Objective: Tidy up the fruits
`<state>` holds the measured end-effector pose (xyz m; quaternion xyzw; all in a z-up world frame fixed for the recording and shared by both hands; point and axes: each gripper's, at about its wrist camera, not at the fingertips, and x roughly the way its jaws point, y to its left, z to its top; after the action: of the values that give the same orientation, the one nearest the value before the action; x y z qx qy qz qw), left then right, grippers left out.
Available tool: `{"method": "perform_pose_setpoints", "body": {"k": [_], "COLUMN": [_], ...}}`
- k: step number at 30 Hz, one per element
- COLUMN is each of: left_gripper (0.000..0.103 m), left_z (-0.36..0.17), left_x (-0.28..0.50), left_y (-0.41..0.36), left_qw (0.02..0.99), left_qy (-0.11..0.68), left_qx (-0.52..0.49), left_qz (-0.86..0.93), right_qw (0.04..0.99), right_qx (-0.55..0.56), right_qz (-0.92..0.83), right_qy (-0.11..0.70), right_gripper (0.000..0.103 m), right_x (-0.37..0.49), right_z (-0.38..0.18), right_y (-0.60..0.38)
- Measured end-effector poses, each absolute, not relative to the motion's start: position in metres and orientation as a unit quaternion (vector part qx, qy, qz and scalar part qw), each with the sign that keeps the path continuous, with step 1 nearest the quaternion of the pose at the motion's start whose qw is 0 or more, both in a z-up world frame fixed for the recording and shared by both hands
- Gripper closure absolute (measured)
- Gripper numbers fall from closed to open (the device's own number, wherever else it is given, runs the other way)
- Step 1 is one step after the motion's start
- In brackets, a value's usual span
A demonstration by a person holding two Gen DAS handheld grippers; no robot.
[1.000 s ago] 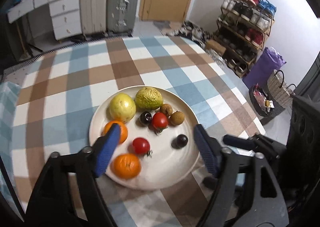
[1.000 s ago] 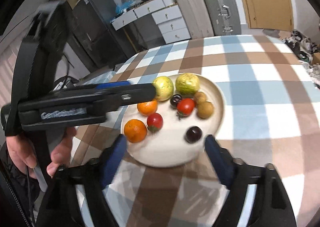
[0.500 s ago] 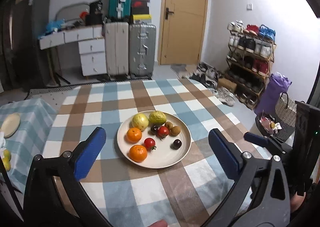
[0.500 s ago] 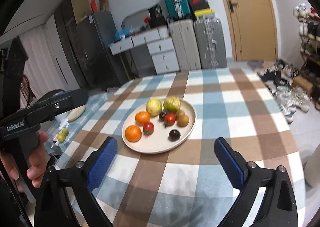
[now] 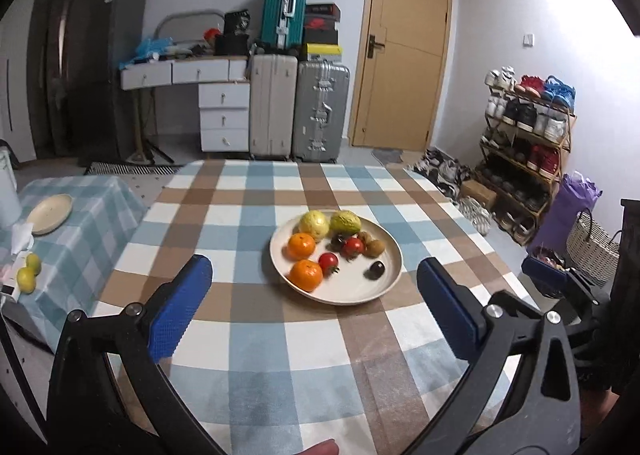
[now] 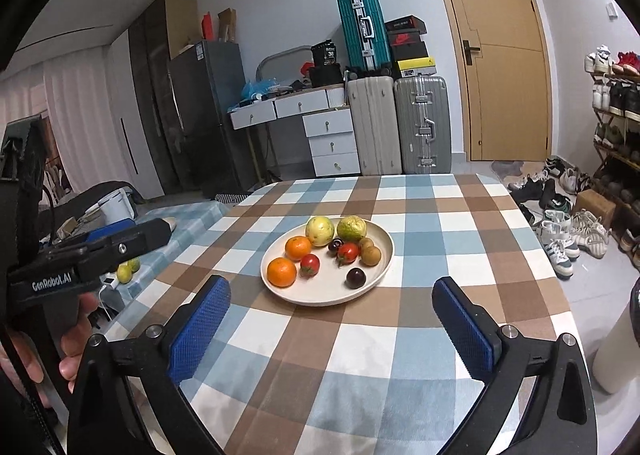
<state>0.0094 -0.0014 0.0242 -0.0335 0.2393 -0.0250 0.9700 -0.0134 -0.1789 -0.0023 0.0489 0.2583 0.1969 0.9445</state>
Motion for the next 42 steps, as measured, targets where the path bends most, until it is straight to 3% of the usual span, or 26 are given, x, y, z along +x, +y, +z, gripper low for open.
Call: {"method": "perform_pose_setpoints", "body": {"k": [13, 42], "left_gripper": [0.001, 0.001], "left_z": [-0.006, -0.005], "left_x": [0.019, 0.02], "left_y": [0.0, -0.007], "left_qw": [0.963, 0.967], "left_qy": [0.265, 0.255], "left_qx": [-0.028, -0.013], "left_qz": [-0.025, -0.013], "right_qw": [0.946, 0.945], "right_qx": [0.039, 0.046], "right_qz": [0.198, 0.201], "right_qy": [0.253, 0.255], "right_gripper": [0.0, 0.0], "right_x": [-0.02, -0.022], "right_z": [-0.003, -0.002], "right_y": [-0.174, -0.175]}}
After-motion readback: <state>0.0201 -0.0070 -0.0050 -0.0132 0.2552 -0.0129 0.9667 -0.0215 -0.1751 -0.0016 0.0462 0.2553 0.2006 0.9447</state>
